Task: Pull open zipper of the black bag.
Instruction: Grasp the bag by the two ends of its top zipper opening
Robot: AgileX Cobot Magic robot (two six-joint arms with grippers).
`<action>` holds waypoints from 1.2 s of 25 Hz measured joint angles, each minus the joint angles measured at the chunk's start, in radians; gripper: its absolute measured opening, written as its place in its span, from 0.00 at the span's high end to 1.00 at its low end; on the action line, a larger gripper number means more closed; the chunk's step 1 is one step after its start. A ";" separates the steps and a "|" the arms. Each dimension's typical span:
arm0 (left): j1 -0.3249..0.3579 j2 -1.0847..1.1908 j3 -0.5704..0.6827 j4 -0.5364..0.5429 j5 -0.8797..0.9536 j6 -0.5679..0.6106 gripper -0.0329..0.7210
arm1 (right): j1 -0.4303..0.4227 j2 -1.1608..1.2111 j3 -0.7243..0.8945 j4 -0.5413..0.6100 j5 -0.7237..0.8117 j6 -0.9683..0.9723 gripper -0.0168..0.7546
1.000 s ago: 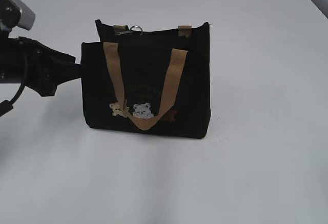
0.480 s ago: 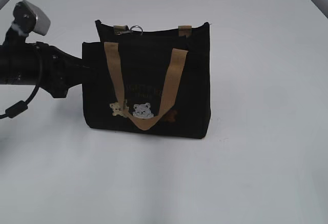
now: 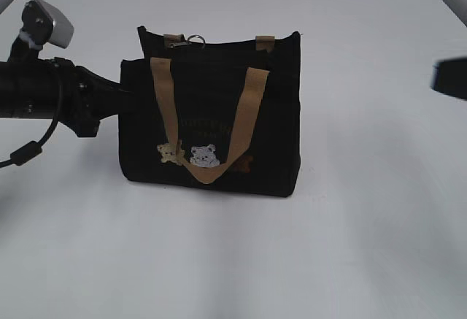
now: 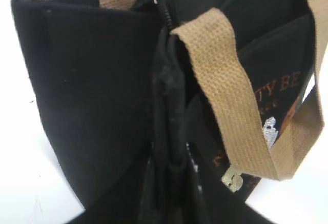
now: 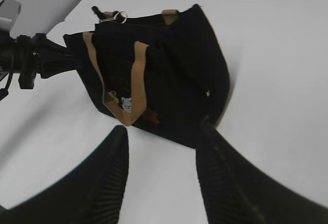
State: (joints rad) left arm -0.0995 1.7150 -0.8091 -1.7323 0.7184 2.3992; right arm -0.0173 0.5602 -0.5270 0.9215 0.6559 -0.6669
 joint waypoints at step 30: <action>0.000 0.000 0.000 0.000 -0.014 -0.002 0.84 | 0.218 1.655 -1.391 0.295 0.398 -0.319 0.53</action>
State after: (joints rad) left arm -0.0995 1.7150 -0.8094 -1.7319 0.7042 2.3973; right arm 0.2008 2.2151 -1.9180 1.2161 1.0541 -0.9854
